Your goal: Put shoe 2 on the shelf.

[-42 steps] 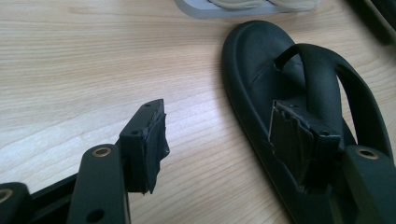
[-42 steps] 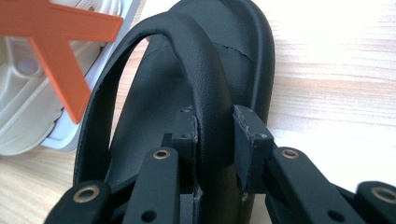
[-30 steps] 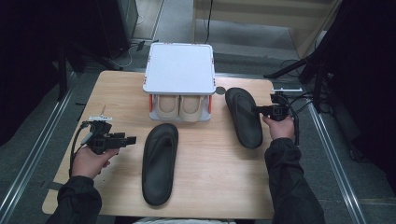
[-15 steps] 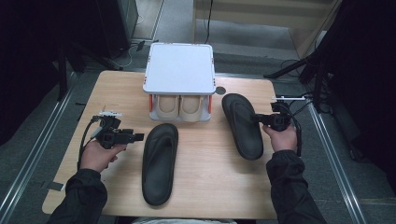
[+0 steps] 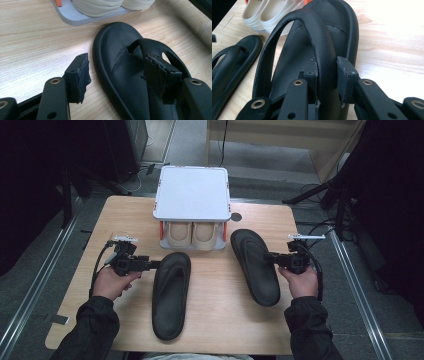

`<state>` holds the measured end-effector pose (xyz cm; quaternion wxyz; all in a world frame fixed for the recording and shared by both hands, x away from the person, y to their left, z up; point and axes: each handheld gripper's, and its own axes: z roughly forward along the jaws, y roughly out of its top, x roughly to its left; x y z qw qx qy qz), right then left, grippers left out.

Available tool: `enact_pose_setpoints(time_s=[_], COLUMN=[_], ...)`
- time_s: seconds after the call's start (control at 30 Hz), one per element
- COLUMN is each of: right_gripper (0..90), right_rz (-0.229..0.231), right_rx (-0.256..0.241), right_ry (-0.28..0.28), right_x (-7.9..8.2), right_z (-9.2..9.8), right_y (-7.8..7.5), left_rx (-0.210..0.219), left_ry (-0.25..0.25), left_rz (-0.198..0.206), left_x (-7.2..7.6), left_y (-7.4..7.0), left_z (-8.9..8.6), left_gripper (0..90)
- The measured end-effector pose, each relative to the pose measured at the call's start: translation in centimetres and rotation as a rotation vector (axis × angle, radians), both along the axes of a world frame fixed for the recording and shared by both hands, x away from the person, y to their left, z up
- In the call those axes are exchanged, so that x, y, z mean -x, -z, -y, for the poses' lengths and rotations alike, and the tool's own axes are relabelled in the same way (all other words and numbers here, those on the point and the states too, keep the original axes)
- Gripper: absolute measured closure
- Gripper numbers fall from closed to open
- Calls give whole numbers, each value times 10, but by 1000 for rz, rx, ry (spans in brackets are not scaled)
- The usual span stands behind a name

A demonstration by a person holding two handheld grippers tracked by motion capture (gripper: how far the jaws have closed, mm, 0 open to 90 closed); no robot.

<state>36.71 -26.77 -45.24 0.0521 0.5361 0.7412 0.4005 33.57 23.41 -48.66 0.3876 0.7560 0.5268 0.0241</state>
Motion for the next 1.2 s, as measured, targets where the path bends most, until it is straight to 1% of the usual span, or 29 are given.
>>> enact_pose_setpoints(time_s=[0.07, 0.17, 0.23, 0.4, 0.47, 0.6, 0.67, 0.7, 0.77, 0.8, 0.83, 0.9, 0.93, 0.97, 1.07, 1.2], right_gripper=[728, 729, 728, 729, 729, 728, 728, 728, 729, 729, 729, 728, 728, 728, 728, 727], right_rz=[-1, 18, 23, 29, 24, 12, 10, 9, 24, 27, 32, 27, 24, 17, 1, -15], right_rx=[-2, 6, 6, -3, -14, -14, -18, -14, -9, -6, -7, -5, -5, -4, 12, 30], right_ry=[-6, -13, -20, -41, -48, -77, -81, -97, -97, -98, -99, -102, -106, -110, -124, -145], right_x=[5, 13, 18, 30, 35, 44, 46, 49, 52, 54, 54, 55, 55, 55, 53, 50], right_z=[-2, -6, -10, -18, -22, -29, -31, -35, -38, -39, -40, -43, -44, -46, -52, -62], right_y=[0, -1, -1, -1, 1, 4, 5, 6, 6, 6, 6, 8, 10, 11, 17, 24], left_rx=[-1, -2, -4, -8, -10, -14, -20, -32, -25, -29, -31, -35, -35, -24, -22, -36], left_ry=[-2, 0, -2, -6, -5, -2, -3, -14, -14, -10, -6, -6, -6, 13, 16, 31], left_rz=[2, 1, 3, 17, 16, 12, 11, 23, 27, 30, 28, 25, 25, 10, 0, -4], left_x=[-1, 0, 0, 1, 2, 2, 2, 3, 4, 5, 5, 5, 5, 5, 6, 5], left_y=[0, 0, -1, -2, -2, -2, -2, -3, -4, -5, -4, -3, -3, -2, 0, 2], left_z=[1, 1, 0, 1, 2, 3, 3, 3, 3, 3, 3, 4, 4, 3, 3, 0], left_gripper=[378, 378, 380, 419, 423, 428, 432, 438, 449, 454, 467, 496, 527, 565, 646, 768])
